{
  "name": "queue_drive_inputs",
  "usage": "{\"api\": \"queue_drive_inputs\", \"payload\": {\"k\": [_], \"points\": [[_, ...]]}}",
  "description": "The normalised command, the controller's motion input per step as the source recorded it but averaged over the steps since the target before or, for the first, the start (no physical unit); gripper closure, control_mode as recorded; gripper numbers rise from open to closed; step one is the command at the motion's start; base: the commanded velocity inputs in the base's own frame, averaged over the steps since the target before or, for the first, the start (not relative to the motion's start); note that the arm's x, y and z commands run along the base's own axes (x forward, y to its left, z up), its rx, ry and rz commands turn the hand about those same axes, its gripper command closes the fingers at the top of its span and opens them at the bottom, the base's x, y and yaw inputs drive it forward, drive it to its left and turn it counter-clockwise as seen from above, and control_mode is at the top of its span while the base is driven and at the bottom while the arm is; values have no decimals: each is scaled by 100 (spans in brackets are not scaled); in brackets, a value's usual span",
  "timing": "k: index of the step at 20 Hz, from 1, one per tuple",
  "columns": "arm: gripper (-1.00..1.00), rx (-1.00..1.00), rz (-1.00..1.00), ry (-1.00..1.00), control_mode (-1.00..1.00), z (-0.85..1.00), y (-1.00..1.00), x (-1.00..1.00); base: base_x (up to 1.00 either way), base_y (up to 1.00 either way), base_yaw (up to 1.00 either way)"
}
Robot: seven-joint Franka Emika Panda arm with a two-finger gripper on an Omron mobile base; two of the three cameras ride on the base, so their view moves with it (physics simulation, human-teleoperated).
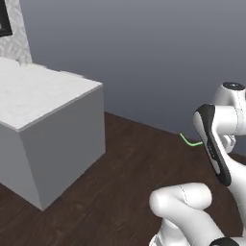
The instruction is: Take a straw from the drawer in front and place it inside the glass cup on the dining counter.
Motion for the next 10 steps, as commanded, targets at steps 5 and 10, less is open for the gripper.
{"api": "queue_drive_inputs", "payload": {"k": [5,10], "points": [[100,0,0,0,100,0,0,0,100,0,-4],[100,0,0,0,100,0,0,0,100,-3,-1]]}}
